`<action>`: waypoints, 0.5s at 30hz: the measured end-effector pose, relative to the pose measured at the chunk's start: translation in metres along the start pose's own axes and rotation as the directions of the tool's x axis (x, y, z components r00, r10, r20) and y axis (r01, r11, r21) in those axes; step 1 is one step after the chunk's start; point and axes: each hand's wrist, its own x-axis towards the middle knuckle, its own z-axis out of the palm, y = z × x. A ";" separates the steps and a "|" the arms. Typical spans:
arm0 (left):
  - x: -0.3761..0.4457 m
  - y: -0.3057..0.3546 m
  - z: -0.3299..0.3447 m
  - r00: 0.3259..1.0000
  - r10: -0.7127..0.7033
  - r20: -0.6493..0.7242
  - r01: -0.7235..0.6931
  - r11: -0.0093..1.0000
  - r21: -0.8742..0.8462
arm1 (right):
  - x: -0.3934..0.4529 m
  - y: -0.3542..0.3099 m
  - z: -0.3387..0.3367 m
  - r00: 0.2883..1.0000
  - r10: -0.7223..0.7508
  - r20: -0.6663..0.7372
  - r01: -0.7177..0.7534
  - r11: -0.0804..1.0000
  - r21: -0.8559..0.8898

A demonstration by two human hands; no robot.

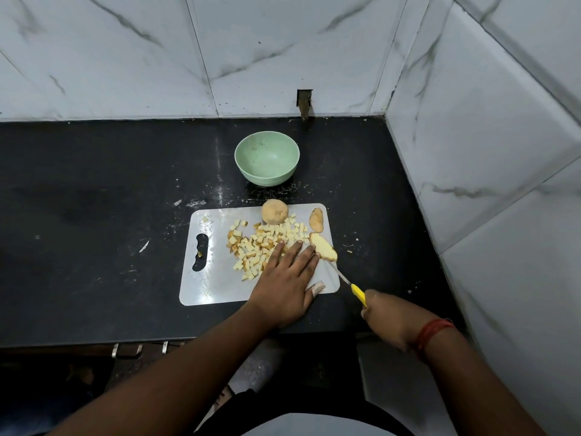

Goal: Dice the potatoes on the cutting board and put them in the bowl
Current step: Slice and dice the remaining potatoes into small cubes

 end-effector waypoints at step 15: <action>0.000 0.001 -0.001 0.999 0.020 -0.045 -0.020 1.000 0.002 | 0.025 -0.014 -0.024 0.955 0.135 -0.263 0.046 0.812 0.582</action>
